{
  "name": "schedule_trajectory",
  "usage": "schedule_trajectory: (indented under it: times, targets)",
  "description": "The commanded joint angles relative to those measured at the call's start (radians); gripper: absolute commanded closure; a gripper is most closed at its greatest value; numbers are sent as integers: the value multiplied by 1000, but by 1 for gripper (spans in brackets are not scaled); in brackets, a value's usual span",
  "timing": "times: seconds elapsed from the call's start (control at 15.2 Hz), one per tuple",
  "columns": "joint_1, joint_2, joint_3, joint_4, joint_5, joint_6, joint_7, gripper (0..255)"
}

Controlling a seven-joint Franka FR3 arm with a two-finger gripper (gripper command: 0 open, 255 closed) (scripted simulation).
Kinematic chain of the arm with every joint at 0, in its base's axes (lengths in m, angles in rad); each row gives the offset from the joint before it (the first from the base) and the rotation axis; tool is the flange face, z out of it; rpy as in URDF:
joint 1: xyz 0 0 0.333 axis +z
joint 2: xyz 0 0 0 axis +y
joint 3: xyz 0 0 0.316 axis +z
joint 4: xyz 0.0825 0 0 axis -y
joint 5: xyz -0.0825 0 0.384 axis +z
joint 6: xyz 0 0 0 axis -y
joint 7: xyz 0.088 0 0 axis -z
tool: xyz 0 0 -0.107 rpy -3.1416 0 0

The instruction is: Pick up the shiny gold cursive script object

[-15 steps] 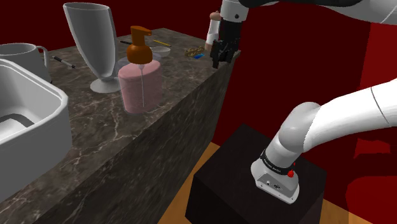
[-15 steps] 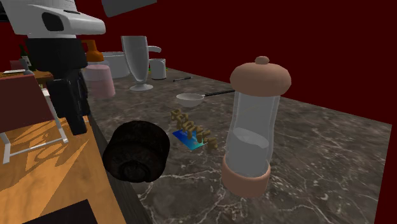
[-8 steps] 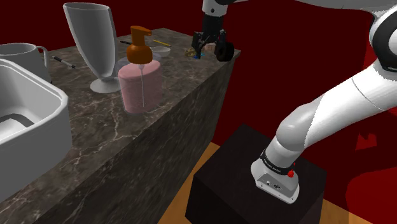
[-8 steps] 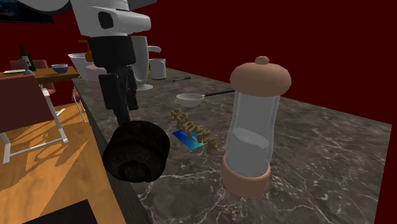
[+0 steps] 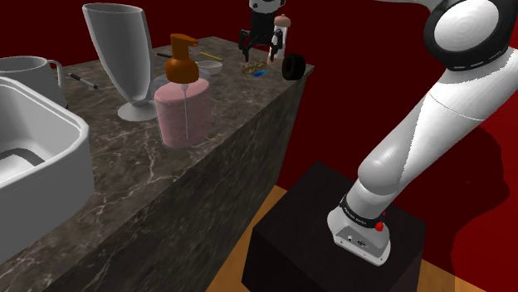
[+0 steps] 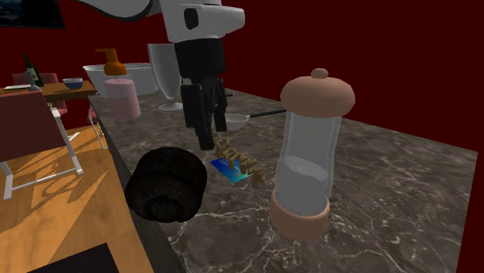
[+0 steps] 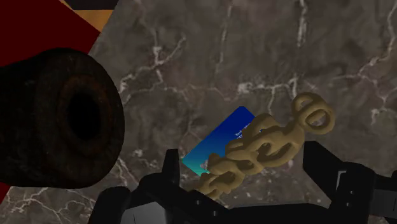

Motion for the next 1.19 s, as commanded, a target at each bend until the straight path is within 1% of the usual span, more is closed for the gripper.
schedule_trajectory:
  times: [0.0, 0.07, 0.53, 0.66, 0.73, 1.12]
  targets:
    - [-12, 64, 0, 73, -31, -6, 79, 0]
    - [-17, 92, -3, 108, -44, -13, 108, 0]
    - [-17, 85, -5, 5, -46, 82, 122, 0]
    - [-17, 85, -6, -3, -46, 89, 123, 0]
    - [-17, 87, -6, 2, -46, 87, 123, 255]
    - [-17, 87, -5, 1, -46, 87, 123, 255]
